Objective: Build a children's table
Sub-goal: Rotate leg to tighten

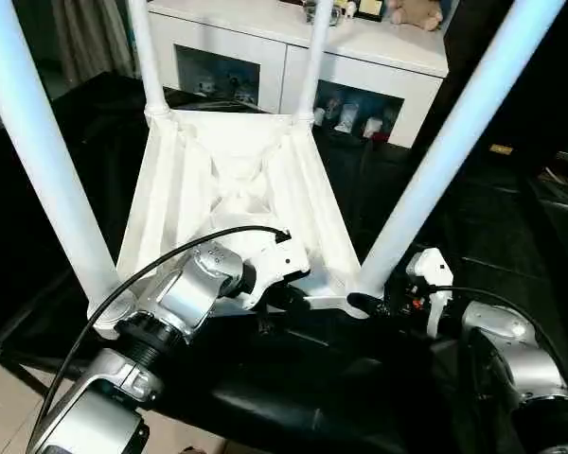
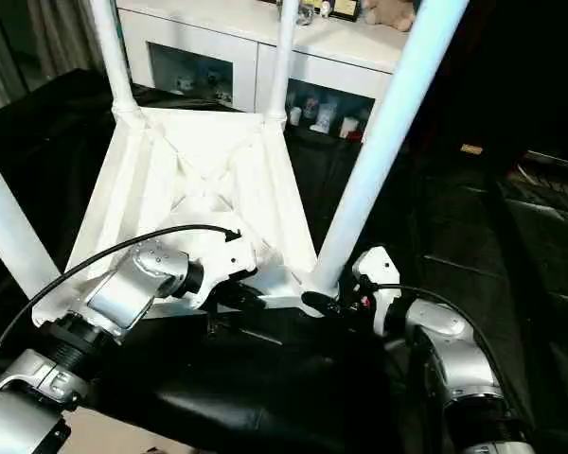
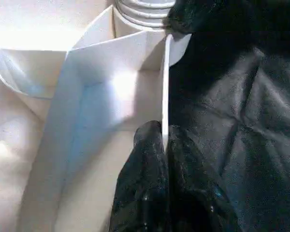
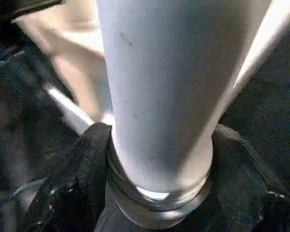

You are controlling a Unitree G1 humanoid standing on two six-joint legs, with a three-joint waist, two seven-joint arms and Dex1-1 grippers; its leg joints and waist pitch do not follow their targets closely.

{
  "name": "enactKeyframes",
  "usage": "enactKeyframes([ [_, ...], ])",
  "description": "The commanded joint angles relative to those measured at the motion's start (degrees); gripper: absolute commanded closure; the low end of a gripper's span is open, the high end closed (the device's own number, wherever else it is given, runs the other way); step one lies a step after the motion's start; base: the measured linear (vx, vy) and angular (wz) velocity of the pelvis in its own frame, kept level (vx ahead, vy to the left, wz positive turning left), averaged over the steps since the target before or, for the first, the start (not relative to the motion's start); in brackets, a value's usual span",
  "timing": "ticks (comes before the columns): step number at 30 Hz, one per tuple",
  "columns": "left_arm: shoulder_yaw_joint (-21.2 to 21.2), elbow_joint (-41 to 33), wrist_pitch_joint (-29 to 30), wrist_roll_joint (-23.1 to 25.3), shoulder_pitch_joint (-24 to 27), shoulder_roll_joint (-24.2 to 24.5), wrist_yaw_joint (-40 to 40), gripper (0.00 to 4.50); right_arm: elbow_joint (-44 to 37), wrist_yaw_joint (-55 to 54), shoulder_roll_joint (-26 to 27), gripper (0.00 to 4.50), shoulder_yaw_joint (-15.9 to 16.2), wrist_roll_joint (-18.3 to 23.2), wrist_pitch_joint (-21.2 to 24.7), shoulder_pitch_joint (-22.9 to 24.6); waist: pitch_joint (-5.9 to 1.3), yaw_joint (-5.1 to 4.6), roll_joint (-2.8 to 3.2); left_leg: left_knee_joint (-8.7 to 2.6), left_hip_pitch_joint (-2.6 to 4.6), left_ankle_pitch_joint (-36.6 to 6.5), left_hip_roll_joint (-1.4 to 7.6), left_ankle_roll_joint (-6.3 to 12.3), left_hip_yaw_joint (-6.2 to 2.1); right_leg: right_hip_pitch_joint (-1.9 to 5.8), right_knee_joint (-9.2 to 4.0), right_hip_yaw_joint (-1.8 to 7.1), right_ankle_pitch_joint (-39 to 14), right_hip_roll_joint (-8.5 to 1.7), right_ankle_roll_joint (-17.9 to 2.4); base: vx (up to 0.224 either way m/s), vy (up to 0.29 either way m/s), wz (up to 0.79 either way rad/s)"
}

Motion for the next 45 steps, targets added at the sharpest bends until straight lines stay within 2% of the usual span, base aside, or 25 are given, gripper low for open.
enactKeyframes([
  [1, 1.2, 4.8, 0.1, -1.9, 2.2, -2.7, 4.1, 4.50, 2.2, -5.6, 0.6, 1.82, -2.1, -1.0, -0.4, -0.8, -2.00, -0.30, -0.61, -4.30, 0.68, -18.2, 0.74, 1.80, 0.32, 1.81, -4.32, 0.40, -16.0, -1.33, -10.4, 0.000, 0.000, 0.00],
  [3, 3.1, 8.5, -0.3, -1.8, 1.3, -5.3, 9.7, 4.50, 4.4, -14.1, 3.5, 1.83, -3.5, -2.5, -1.7, -0.8, -1.76, -0.61, -0.48, -4.50, 0.74, -21.4, 0.50, 0.71, 0.14, 1.46, -5.00, 0.42, -22.9, -1.44, -8.2, 0.000, 0.000, 0.00],
  [5, 3.6, 10.5, -0.5, -1.5, 0.6, -6.4, 12.0, 4.50, 5.2, -19.2, 5.1, 1.83, -4.4, -3.3, -1.9, -1.0, -1.90, -0.86, -0.41, -4.53, 0.93, -22.5, 0.43, 0.06, -0.03, 1.26, -5.35, 0.44, -25.8, -1.52, -6.8, 0.000, 0.000, 0.00],
  [7, 4.1, 15.2, -1.3, -0.5, -1.1, -8.7, 17.2, 4.50, 6.3, -31.0, 9.2, 1.83, -6.3, -5.2, -1.5, -1.3, -1.89, -1.13, 0.03, -4.54, 0.87, -22.7, 0.26, -0.15, -0.08, 1.00, -5.50, 0.52, -25.9, -1.33, -6.0, 0.000, 0.000, 0.00],
  [10, 4.1, 18.4, -1.9, 0.3, -2.3, -10.6, 20.4, 4.50, 6.8, -39.5, 13.1, 1.83, -7.1, -6.4, -0.8, -1.5, -1.58, -1.67, 0.45, -4.71, 0.95, -24.0, 0.12, -0.47, -0.10, 0.54, -5.73, 0.58, -25.9, -1.01, -5.1, 0.000, 0.000, 0.00],
  [11, 3.9, 19.5, -2.2, 0.7, -2.7, -11.3, 21.6, 4.50, 6.8, -41.5, 15.1, 1.83, -7.0, -6.3, -0.8, -1.7, -1.35, -1.71, 0.96, -4.90, 1.02, -25.1, 0.17, -0.57, -0.28, 0.47, -5.70, 0.55, -25.6, -1.02, -5.1, 0.000, 0.000, 0.00],
  [13, 3.6, 21.1, -2.8, 1.1, -3.4, -12.4, 22.9, 4.50, 6.5, -43.2, 18.1, 1.83, -6.1, -6.4, -1.0, -1.8, -1.25, -1.93, 1.01, -4.95, 1.40, -28.0, 0.13, -0.51, -0.35, 0.18, -6.13, 0.38, -28.0, -0.94, -4.3, 0.000, 0.000, 0.00],
  [14, 3.6, 21.5, -2.9, 1.2, -3.6, -12.7, 23.2, 4.50, 6.2, -43.0, 19.3, 1.83, -5.5, -6.4, -1.1, -1.9, -1.04, -2.10, 1.41, -5.09, 1.65, -29.8, 0.07, -0.56, -0.46, 0.01, -6.51, 0.27, -29.3, -0.85, -3.9, 0.000, 0.000, 0.00],
  [15, 3.6, 21.5, -2.9, 1.2, -3.6, -12.7, 23.2, 4.50, 6.2, -43.0, 19.3, 1.83, -5.5, -6.4, -1.1, -1.9, -1.16, -2.23, 1.23, -5.29, 1.68, -30.2, 0.10, -0.42, -0.57, 0.26, -6.62, 0.20, -29.0, -0.86, -3.7, 0.000, 0.000, 0.00],
  [16, 3.3, 21.7, -3.2, 1.3, -3.8, -12.8, 23.1, 4.50, 5.8, -42.5, 20.2, 1.27, -5.0, -6.1, -1.4, -1.9, -1.13, -2.19, 1.37, -5.43, 1.57, -30.0, 0.10, -0.32, -0.63, 0.35, -6.65, 0.23, -28.7, -0.88, -3.7, 0.000, 0.000, 0.00],
  [20, 3.1, 22.4, -4.4, 1.2, -4.5, -12.5, 22.1, 4.50, 3.3, -39.3, 21.4, 1.05, -5.0, -3.3, -3.2, -1.6, -1.01, -2.62, 1.23, -5.74, 1.02, -30.4, 0.09, 0.00, -0.80, 0.56, -6.90, 0.08, -30.0, -1.05, -3.1, 0.000, 0.000, 0.00],
  [21, 3.1, 22.3, -4.8, 1.1, -4.6, -12.1, 21.2, 4.50, 2.5, -38.1, 20.6, 0.80, -5.3, -2.8, -3.4, -1.6, -1.24, -2.84, 0.66, -5.69, 1.00, -30.5, 0.09, 0.23, -0.85, 0.72, -7.02, -0.07, -31.1, -1.09, -2.9, 0.000, 0.000, 0.00],
  [22, 3.1, 22.3, -4.8, 1.1, -4.6, -12.1, 21.2, 4.50, 2.5, -38.1, 20.6, 0.80, -5.3, -2.8, -3.4, -1.6, -1.27, -2.82, 0.91, -5.73, 0.97, -30.2, 0.11, 0.29, -0.93, 0.77, -6.90, -0.05, -31.0, -1.23, -3.0, 0.000, 0.000, 0.00],
  [23, 3.0, 22.1, -5.0, 1.0, -4.6, -11.7, 20.3, 4.50, 1.9, -37.2, 19.7, 0.72, -5.5, -2.6, -3.3, -1.6, -1.32, -3.04, 0.64, -5.73, 0.79, -29.4, 0.20, 0.53, -0.89, 0.88, -6.96, 0.00, -30.7, -1.28, -3.1, 0.000, 0.000, 0.00],
  [24, 2.9, 21.5, -5.3, 0.9, -4.4, -11.2, 19.0, 4.50, 1.3, -35.2, 18.3, 0.61, -5.5, -2.3, -2.9, -1.7, -1.35, -3.04, 0.77, -5.78, 0.52, -27.9, 0.28, 0.91, -0.84, 1.02, -6.79, 0.13, -29.6, -1.36, -3.5, 0.000, 0.000, 0.00],
  [25, 2.5, 20.2, -4.7, 0.7, -3.9, -10.3, 17.3, 4.50, 0.2, -32.4, 15.7, 0.51, -5.2, -2.4, -1.6, -1.7, -1.68, -2.96, 0.22, -5.59, 0.50, -26.8, 0.32, 1.22, -0.69, 1.22, -6.75, 0.15, -28.6, -1.37, -3.7, 0.000, 0.000, 0.00],
  [27, 1.7, 17.3, -4.0, 0.4, -2.8, -8.2, 13.6, 4.50, -2.3, -25.4, 10.6, 0.40, -4.4, -1.6, 1.1, -1.1, -1.65, -2.51, 0.51, -5.45, 0.55, -24.1, 0.56, 2.18, -0.35, 1.32, -6.38, 0.30, -24.4, -1.30, -5.3, 0.000, 0.000, 0.00],
  [29, 0.5, 14.1, -5.1, -0.2, -1.6, -5.9, 8.8, 4.50, -4.7, -16.7, 5.3, 0.40, -3.0, -0.4, 3.1, 0.0, -1.83, -2.19, 0.13, -5.22, 0.24, -21.4, 0.72, 3.25, -0.02, 1.71, -6.05, 0.46, -21.2, -1.36, -6.2, 0.000, 0.000, 0.00],
  [32, -0.3, 11.1, -4.2, -1.1, -0.5, -3.9, 4.4, 4.50, -6.3, -9.7, 1.0, 0.40, -1.8, 0.4, 3.6, 1.0, -1.68, -1.81, 0.01, -4.89, 0.19, -19.9, 0.81, 4.01, 0.37, 1.45, -5.86, 0.67, -20.3, -1.45, -7.6, 0.000, 0.000, 0.00],
  [33, -1.3, 8.2, -3.5, -2.0, 0.5, -1.7, -0.1, 4.50, -7.1, -4.7, -1.8, 0.40, -1.5, 1.4, 3.3, 1.4, -2.04, -1.63, 0.06, -4.78, 0.05, -17.8, 0.92, 4.08, 0.28, 1.89, -5.37, 0.58, -18.4, -1.61, -8.3, 0.000, 0.000, 0.00],
  [37, -2.2, 5.5, -3.0, -2.7, 1.3, 0.3, -3.8, 4.50, -7.6, -0.6, -3.9, 0.40, -1.3, 2.7, 4.4, 1.1, -2.45, -1.03, 0.21, -4.20, 0.26, -10.7, 0.98, 5.62, 0.56, 2.24, -3.95, 0.45, -6.7, -1.26, -11.7, 0.000, 0.000, 0.00],
  [38, -2.5, 4.3, -2.5, -3.2, 1.6, 1.0, -5.2, 4.50, -7.7, 1.4, -4.8, 0.40, -0.8, 3.0, 4.9, 0.9, -2.45, -1.03, 0.21, -4.20, 0.26, -10.7, 0.98, 5.62, 0.56, 2.24, -3.95, 0.45, -6.7, -1.26, -11.7, 0.052, 0.009, 0.01],
  [39, -2.7, 2.8, -2.1, -3.6, 1.9, 1.6, -6.6, 4.50, -7.9, 3.6, -5.7, 0.40, 0.0, 3.4, 5.6, 0.7, -2.55, -0.91, 0.27, -3.90, 0.46, -8.6, 0.99, 6.69, 0.68, 2.33, -3.36, 0.43, -1.6, -1.09, -13.4, 0.000, 0.000, 0.00],
  [41, -2.7, 1.8, -1.5, -3.8, 2.0, 2.0, -7.4, 4.50, -7.8, 5.8, -6.7, 0.40, 1.2, 3.3, 6.0, 0.5, -2.50, -0.76, 0.28, -3.85, 0.54, -8.2, 0.97, 7.15, 0.74, 2.41, -3.18, 0.31, -0.3, -1.05, -14.3, 0.027, 0.011, 0.01],
  [45, -2.8, 0.4, -0.9, -4.2, 2.1, 2.5, -8.4, 4.50, -7.0, 8.3, -7.3, 0.40, 2.4, 2.5, 5.9, -0.2, -2.34, -0.72, 0.14, -3.93, 0.70, -11.0, 1.05, 6.31, 0.77, 2.38, -3.46, 0.39, -4.3, -1.31, -14.1, 0.000, 0.000, 0.00],
])
